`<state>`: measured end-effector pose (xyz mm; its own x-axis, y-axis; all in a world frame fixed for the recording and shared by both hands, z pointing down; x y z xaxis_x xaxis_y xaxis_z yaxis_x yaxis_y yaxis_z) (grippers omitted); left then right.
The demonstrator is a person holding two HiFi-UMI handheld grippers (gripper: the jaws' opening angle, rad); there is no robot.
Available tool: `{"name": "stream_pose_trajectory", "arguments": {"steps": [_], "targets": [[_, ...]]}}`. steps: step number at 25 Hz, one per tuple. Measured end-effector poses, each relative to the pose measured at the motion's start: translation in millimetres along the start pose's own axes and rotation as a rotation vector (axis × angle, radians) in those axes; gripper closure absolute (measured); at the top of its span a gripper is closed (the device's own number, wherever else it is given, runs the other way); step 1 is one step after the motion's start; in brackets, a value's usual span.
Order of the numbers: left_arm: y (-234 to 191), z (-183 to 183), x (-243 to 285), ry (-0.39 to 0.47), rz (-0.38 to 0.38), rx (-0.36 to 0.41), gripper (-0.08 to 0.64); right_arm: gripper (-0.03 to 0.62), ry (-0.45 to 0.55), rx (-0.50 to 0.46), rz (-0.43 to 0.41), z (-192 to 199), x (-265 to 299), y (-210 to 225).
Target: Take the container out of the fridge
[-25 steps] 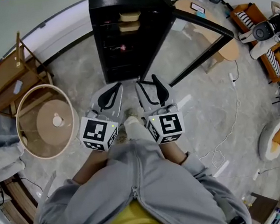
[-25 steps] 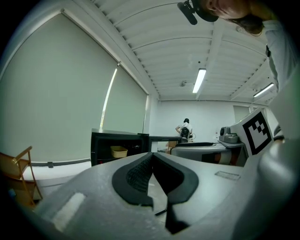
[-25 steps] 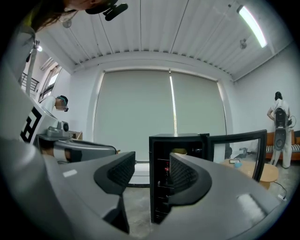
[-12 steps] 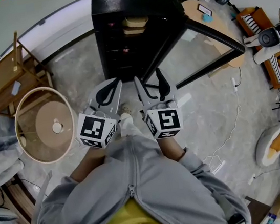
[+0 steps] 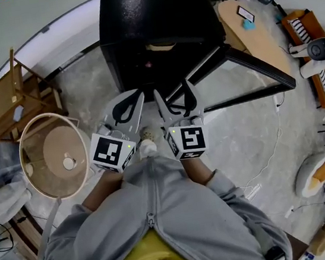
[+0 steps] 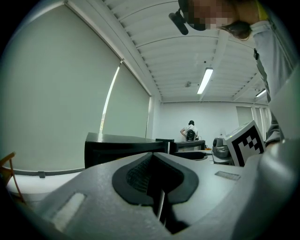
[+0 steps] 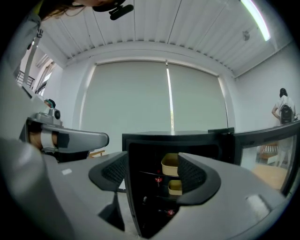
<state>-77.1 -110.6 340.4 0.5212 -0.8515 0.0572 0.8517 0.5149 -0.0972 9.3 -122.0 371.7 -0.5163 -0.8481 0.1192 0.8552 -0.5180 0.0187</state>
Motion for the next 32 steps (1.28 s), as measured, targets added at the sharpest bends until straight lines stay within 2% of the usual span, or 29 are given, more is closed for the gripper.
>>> {"name": "stream_pose_trajectory", "arguments": {"steps": [7,15,24,32], "targets": [[-23.9,8.2,48.5,-0.015,-0.019,0.004,0.555,0.267,-0.004,0.006,-0.019,12.1,46.9,37.0],[-28.6,21.5,78.9,-0.037,0.004,-0.007,0.555,0.242,-0.037,0.023,0.009,32.8,74.9,67.7],[-34.0,40.5,103.9,-0.053,0.085,-0.009,0.555,0.222,-0.072,0.049,0.077,58.0,96.7,83.2],[-32.5,60.5,127.2,-0.097,0.145,0.033,0.555,0.202,-0.106,0.075,0.105,86.2,115.2,93.2]]}}
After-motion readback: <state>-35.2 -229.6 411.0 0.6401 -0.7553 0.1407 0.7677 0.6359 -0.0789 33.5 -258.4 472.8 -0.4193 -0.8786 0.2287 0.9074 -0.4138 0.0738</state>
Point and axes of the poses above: the fingertips, and each gripper's own axes: x forward along the fingers, y to its right, z out of its underside, the point moved 1 cm from there along -x, backward along the fingers, and after that the axes turned 12 degrees about -z, right-handed, at the moved point
